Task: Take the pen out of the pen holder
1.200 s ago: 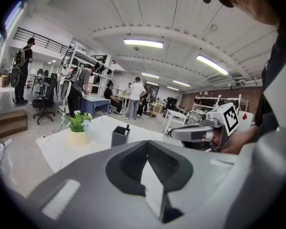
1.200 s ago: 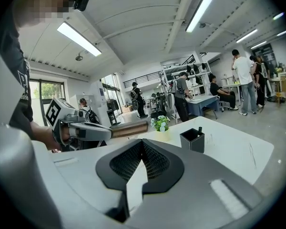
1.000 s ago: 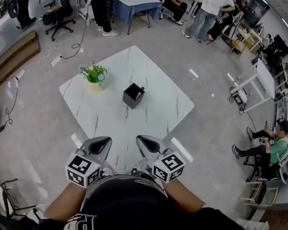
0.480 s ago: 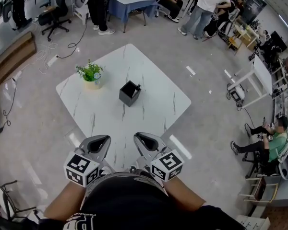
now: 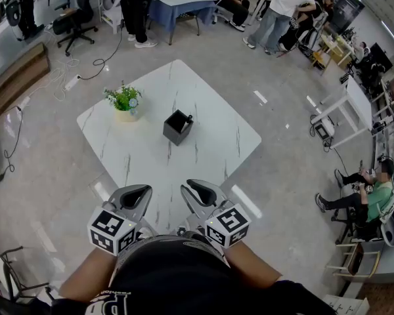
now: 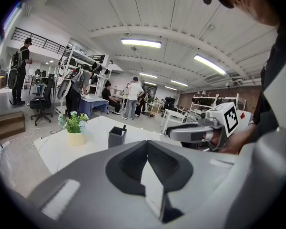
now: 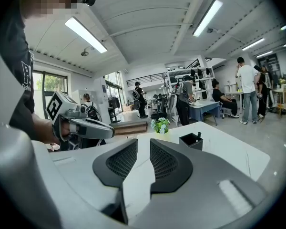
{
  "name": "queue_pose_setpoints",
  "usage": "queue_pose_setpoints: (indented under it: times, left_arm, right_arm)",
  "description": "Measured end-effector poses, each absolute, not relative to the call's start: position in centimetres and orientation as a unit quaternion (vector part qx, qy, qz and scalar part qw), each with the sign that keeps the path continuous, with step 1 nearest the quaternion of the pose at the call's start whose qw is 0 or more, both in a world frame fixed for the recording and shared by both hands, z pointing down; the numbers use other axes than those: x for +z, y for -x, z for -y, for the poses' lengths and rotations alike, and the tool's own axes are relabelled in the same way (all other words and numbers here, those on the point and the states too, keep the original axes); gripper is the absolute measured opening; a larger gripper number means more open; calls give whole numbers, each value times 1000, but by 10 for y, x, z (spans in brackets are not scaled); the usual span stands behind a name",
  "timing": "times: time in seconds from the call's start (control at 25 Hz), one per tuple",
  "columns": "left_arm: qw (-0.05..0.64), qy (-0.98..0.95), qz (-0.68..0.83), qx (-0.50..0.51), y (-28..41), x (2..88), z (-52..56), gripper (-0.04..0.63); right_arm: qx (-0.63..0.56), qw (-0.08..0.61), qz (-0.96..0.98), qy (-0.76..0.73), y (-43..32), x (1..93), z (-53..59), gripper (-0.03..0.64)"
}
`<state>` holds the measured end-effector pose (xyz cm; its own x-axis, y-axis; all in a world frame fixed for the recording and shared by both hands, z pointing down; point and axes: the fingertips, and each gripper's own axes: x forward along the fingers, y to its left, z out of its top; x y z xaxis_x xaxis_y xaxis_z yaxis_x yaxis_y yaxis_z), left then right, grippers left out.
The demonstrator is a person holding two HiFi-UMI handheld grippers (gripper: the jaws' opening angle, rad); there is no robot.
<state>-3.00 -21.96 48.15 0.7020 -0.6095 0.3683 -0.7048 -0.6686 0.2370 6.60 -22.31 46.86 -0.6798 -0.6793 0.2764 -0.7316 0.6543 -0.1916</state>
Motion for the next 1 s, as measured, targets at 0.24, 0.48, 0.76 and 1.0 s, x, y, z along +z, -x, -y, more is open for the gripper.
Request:
queue_pose_setpoints:
  times: [0.24, 0.48, 0.76, 1.0]
  left_arm:
    - [184, -904, 363, 129, 29, 482, 220, 57]
    - [188, -902, 366, 128, 30, 483, 218, 57]
    - [194, -898, 375, 127, 31, 487, 215, 57]
    - [200, -891, 387, 129, 35, 494, 214, 57]
  right_arm:
    - [147, 91, 902, -396, -70, 470, 225, 57]
    - [150, 95, 898, -402, -73, 474, 225, 57]
    - [148, 92, 895, -411, -82, 474, 241, 57]
    - [142, 91, 888, -428, -97, 476, 274, 57]
